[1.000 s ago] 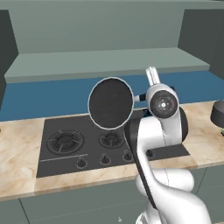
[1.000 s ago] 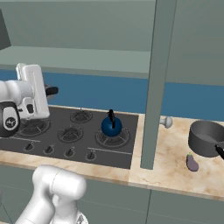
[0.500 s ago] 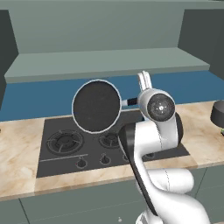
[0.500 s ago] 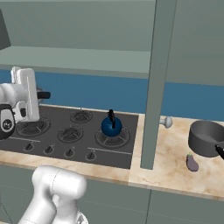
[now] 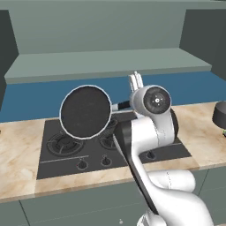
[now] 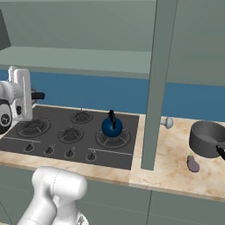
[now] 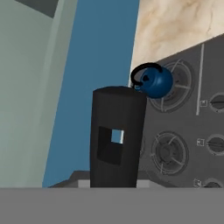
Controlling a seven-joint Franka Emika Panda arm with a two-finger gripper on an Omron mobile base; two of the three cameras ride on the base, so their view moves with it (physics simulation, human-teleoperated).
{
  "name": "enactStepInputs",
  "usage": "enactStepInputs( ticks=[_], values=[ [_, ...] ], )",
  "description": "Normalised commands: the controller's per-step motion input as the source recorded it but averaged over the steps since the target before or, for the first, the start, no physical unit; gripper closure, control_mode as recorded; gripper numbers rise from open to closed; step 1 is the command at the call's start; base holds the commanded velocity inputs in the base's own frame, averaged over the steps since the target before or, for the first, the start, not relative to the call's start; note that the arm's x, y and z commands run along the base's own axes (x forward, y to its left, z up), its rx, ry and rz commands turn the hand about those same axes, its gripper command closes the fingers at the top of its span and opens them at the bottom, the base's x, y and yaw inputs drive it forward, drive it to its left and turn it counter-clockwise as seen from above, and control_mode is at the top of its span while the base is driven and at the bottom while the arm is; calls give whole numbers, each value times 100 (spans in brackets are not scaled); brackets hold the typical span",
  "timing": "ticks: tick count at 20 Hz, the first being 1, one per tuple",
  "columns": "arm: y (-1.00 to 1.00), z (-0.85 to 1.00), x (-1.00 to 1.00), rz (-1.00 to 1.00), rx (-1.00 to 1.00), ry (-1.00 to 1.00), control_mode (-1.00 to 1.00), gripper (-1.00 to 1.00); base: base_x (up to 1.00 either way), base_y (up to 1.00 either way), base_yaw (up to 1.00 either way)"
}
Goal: Pick the pan from the cabinet and place it on the stove. Then turn on the stove burner for the pan.
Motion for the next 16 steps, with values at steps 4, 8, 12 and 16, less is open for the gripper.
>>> enactStepInputs(
  ticks=[4,8,12,16],
  values=[
    [6,-23,1,5,0,8,-100,100,0,0,0],
    [3,-25,15,4,0,7,-100,100,0,0,0],
    [3,-18,30,1,3,8,-100,100,0,0,0],
    [7,-20,34,0,4,7,-100,100,0,0,0]
  ],
)
